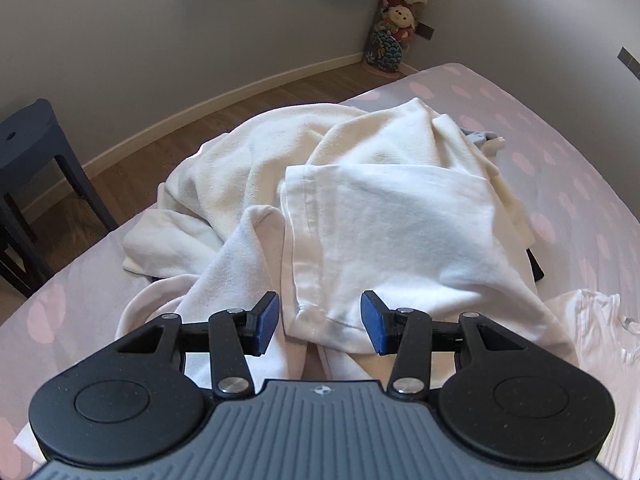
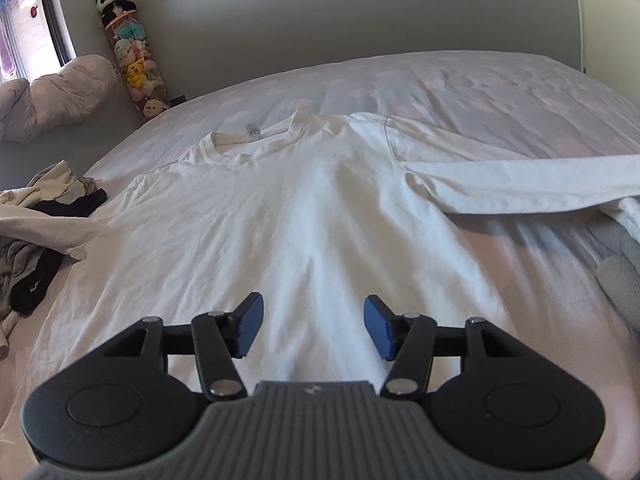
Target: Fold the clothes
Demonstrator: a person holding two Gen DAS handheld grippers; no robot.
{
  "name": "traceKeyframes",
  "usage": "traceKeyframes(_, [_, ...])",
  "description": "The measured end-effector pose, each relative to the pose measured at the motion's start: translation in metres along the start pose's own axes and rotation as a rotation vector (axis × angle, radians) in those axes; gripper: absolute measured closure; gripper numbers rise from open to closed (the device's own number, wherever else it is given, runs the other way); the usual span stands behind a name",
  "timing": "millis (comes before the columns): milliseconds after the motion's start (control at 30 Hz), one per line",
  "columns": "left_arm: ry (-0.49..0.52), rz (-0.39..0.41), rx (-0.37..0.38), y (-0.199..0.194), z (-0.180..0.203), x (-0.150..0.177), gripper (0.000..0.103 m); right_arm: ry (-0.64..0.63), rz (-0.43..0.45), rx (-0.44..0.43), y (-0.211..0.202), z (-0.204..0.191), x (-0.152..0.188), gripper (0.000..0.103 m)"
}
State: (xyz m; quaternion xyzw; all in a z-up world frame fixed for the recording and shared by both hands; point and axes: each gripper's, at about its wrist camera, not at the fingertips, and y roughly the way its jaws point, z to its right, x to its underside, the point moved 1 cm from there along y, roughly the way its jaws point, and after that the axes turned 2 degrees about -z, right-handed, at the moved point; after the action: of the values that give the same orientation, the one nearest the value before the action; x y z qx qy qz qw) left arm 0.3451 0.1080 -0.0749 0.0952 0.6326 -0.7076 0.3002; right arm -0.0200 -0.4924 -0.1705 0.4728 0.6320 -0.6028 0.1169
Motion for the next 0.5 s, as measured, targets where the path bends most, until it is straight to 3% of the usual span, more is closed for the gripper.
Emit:
traceKeyframes(100, [-0.004, -0.007, -0.018, 0.008, -0.001, 0.002, 0.066, 0.005, -0.012, 0.005, 0.004, 0.001, 0.001, 0.044])
traceKeyframes(233, [0.01, 0.019, -0.04, 0.003, 0.003, 0.005, 0.095, -0.008, -0.022, 0.002, 0.009, -0.001, 0.002, 0.044])
traceKeyframes(500, [0.045, 0.179, 0.011, -0.069, 0.038, -0.026, 0.1, -0.014, -0.02, -0.028, 0.009, -0.002, 0.002, 0.044])
